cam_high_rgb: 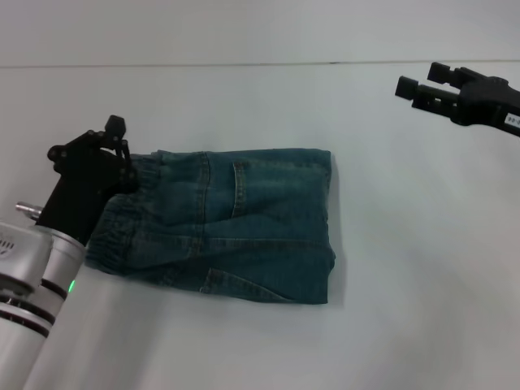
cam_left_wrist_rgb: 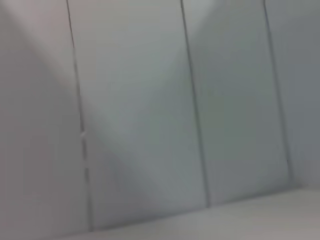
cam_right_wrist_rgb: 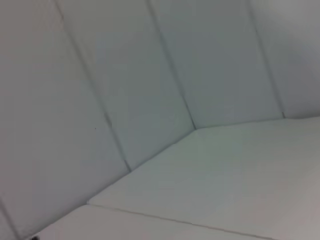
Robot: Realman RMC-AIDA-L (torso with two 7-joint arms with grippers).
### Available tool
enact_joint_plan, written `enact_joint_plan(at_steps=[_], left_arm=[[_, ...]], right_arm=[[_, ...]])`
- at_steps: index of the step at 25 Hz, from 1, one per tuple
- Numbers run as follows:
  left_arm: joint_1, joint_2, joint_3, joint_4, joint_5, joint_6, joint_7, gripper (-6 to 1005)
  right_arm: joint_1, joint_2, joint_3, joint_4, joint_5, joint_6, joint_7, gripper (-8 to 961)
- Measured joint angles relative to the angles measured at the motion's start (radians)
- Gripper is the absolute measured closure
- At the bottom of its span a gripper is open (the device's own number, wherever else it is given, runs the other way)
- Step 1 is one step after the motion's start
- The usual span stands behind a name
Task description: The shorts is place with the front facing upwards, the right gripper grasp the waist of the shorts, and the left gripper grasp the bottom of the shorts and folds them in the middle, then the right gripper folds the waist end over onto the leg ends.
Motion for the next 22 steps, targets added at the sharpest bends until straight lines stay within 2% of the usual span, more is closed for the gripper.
enact_joint_plan(at_steps=[4, 7, 11, 13, 14, 16, 18, 20, 22], left_arm=[[-0.005, 0.032, 0.09, 0.003, 0.103, 0.026, -0.192, 911], [-0.018, 0.057, 0.139, 0.049, 0.204, 0.107, -0.408, 892], [-0.069, 0.08, 0.177, 0.196, 0.31, 0.275, -0.738, 868], [-0.112, 0.085, 0.236, 0.305, 0.345, 0.346, -0.899, 855], [-0.127, 0.082, 0.265, 0.348, 0.352, 0.369, -0.943, 849], [-0.151, 0.064, 0.318, 0.439, 0.355, 0.405, -1.002, 761], [-0.179, 0.019, 0.373, 0.589, 0.355, 0.442, -1.058, 674], [-0.201, -0.012, 0.418, 0.716, 0.353, 0.471, -1.094, 597], [-0.206, -0.019, 0.45, 0.769, 0.351, 0.489, -1.108, 531]], right_arm=[[-0.022, -0.008, -0.008, -0.029, -0.032, -0.122, -0.049, 36], [-0.024, -0.011, -0.011, -0.051, -0.119, -0.209, -0.062, 36], [-0.018, 0.001, -0.015, -0.075, -0.206, -0.247, -0.075, 35], [-0.016, 0.003, -0.026, -0.071, -0.222, -0.249, -0.082, 34], [-0.014, 0.003, -0.033, -0.068, -0.225, -0.249, -0.085, 34], [-0.011, 0.003, -0.051, -0.064, -0.226, -0.25, -0.087, 33], [-0.009, 0.003, -0.074, -0.063, -0.225, -0.251, -0.088, 32], [-0.008, 0.004, -0.099, -0.062, -0.222, -0.252, -0.089, 32], [-0.007, 0.006, -0.121, -0.057, -0.216, -0.258, -0.093, 32]])
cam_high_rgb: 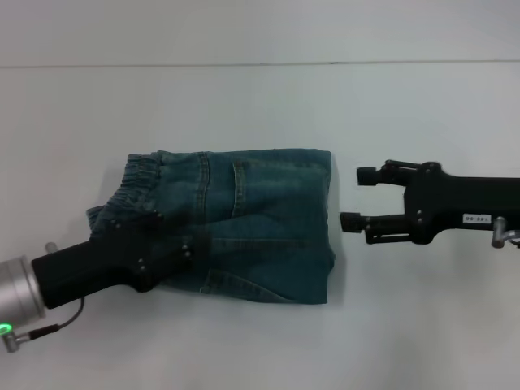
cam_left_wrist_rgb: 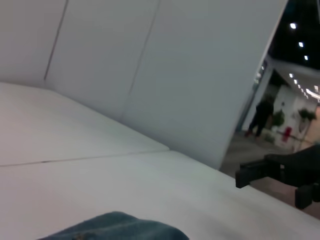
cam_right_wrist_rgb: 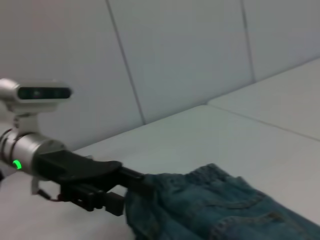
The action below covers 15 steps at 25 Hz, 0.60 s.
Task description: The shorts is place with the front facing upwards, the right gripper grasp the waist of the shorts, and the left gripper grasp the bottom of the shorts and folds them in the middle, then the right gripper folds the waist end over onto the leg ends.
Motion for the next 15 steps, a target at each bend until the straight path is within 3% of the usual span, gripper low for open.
enact_joint_plan(at_steps=[7, 15], left_arm=[[0.013, 0.0, 0.02, 0.103, -0.012, 0.052, 0.01, 312], [0.021, -0.002, 0.033, 0.122, -0.013, 0.062, 0.033, 99]], right_arm=[[0.004, 0.005, -0.031, 0.052, 0.034, -0.018, -0.051, 32], [0.019, 0.007, -0.066, 0.133, 0.048, -0.02, -0.151, 32]])
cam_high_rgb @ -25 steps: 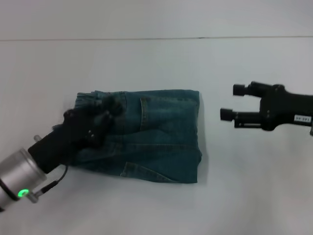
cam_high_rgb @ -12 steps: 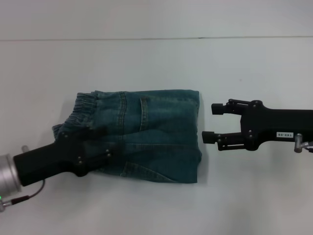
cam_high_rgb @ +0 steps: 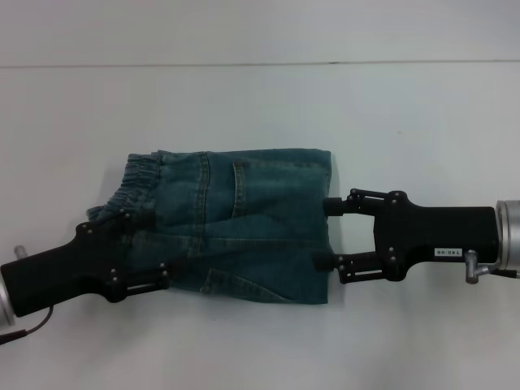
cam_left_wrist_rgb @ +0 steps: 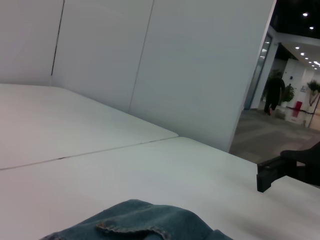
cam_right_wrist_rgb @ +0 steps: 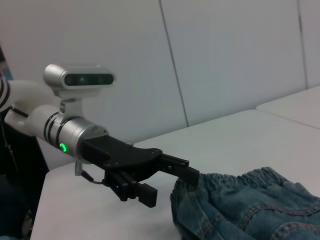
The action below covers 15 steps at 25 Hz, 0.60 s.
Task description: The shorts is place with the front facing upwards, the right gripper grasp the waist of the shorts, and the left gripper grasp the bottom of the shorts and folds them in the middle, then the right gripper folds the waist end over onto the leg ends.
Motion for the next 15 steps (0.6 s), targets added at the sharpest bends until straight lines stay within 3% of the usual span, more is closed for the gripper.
enact_joint_plan(at_steps=[2, 15], left_arm=[[0.0, -0.001, 0.003, 0.0, 0.002, -0.001, -0.002, 53], [-0.002, 0.0, 0.029, 0.001, 0.0, -0.016, -0.005, 53]], right_arm=[[0.001, 0.0, -0.009, 0.005, 0.0, 0.0, -0.009, 32], [0.003, 0.0, -0.023, 0.034, 0.001, 0.037, -0.012, 32]])
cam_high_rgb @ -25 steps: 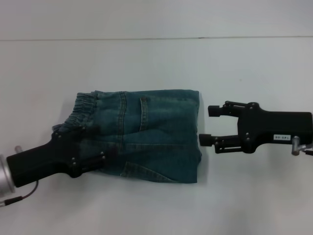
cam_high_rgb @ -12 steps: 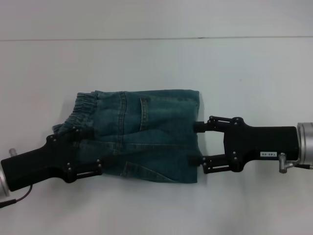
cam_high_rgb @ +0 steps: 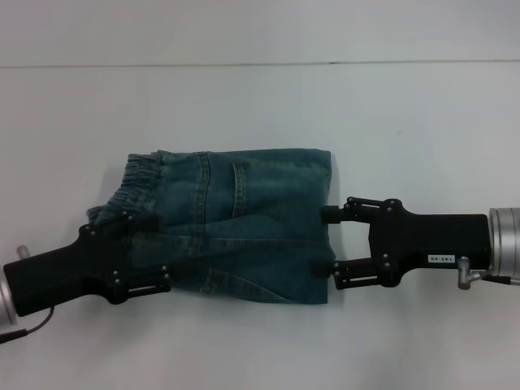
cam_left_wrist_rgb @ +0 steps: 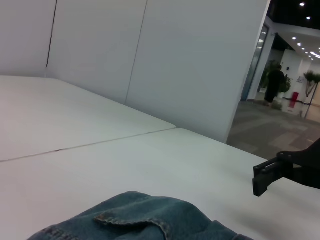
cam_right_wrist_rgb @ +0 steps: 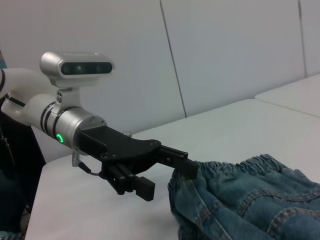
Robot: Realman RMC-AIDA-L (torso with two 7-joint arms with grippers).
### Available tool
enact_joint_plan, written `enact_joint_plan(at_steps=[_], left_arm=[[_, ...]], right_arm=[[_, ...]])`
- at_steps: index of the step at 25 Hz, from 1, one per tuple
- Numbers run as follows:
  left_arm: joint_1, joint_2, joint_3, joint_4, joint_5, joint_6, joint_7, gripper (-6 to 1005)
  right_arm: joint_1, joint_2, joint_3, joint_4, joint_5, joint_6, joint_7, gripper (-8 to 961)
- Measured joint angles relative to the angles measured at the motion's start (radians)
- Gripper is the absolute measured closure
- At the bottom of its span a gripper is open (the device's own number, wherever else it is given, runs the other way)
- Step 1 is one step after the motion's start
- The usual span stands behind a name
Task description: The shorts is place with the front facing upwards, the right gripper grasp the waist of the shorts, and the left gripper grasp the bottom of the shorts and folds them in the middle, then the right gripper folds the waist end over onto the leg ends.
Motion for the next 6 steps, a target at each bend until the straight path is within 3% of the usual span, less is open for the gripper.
enact_joint_plan(at_steps=[6], left_arm=[[0.001, 0.0, 0.0, -0.003, -0.005, 0.0, 0.005, 53]], right_arm=[[0.0, 0.0, -0.001, 0.009, 0.0, 0.005, 0.0, 32]])
